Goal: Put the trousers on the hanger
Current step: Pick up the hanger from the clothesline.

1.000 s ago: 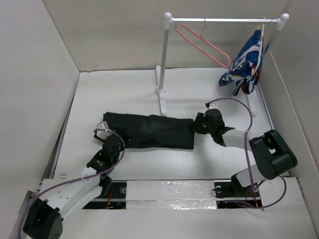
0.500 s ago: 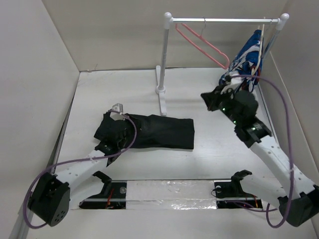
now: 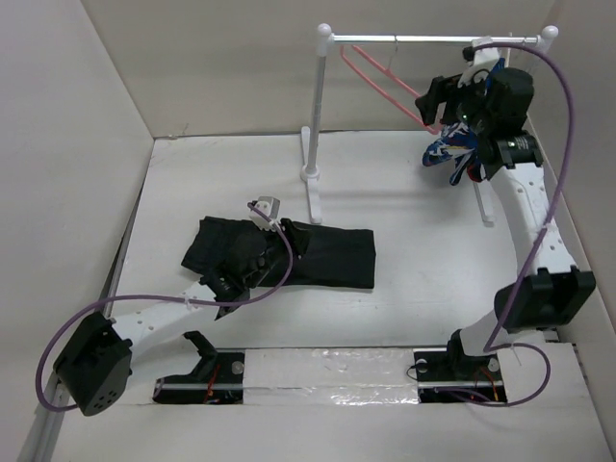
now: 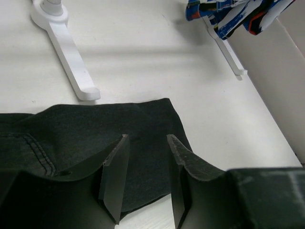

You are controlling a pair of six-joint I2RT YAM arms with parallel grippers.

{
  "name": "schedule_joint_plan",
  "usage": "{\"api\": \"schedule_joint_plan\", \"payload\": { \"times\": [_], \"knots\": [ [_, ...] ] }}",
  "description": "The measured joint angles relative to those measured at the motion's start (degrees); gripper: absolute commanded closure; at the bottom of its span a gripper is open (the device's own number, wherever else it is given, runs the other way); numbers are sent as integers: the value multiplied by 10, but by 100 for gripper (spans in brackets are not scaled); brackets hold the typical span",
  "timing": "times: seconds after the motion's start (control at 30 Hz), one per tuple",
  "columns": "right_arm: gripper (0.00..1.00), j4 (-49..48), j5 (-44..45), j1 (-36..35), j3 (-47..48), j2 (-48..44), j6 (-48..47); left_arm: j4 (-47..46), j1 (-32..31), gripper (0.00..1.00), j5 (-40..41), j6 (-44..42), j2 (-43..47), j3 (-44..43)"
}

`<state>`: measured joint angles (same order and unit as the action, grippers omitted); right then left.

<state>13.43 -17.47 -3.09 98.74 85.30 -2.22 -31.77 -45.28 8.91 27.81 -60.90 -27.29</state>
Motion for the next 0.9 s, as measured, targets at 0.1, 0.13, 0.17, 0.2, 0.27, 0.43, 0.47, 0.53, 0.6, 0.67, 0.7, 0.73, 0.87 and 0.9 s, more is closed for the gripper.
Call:
{"api": "schedule_joint_plan", "payload": {
  "times": [0.1,0.13,0.17,0.2,0.27,0.43,0.47,0.53,0.6,0.67,0.7,0.73,0.87,0.9],
  "knots": [
    [25,51,-8,1,0,49,-24,3,0,63,6,-8,16,0],
    [27,64,-9,1,0,61,-30,3,0,63,7,-9,18,0],
    [29,75,-11,1,0,71,-34,3,0,63,7,-10,19,0],
    [35,82,-14,1,1,77,-38,3,0,63,7,-10,19,0],
    [49,95,-23,1,1,83,-46,5,0,63,7,-11,17,0],
    [91,88,-33,-8,-10,73,-57,9,0,63,7,-10,16,0],
    [95,86,-33,-14,-15,67,-57,9,0,63,7,-10,16,0],
    [100,81,-22,-26,-26,54,-54,10,0,63,7,-10,15,0],
    [100,77,-17,-40,-36,42,-55,10,0,62,7,-10,13,0],
    [100,69,5,-58,-47,29,-55,12,0,62,7,-10,10,0],
    [100,64,18,-66,-53,22,-55,13,0,62,7,-10,9,0],
    [100,59,32,-75,-59,13,-55,14,0,61,7,-10,9,0],
    [100,50,100,-104,-82,-28,-55,15,0,49,9,-10,9,0],
    [100,49,110,-107,-86,-35,-55,16,0,47,9,-9,9,0]
  ]
}}
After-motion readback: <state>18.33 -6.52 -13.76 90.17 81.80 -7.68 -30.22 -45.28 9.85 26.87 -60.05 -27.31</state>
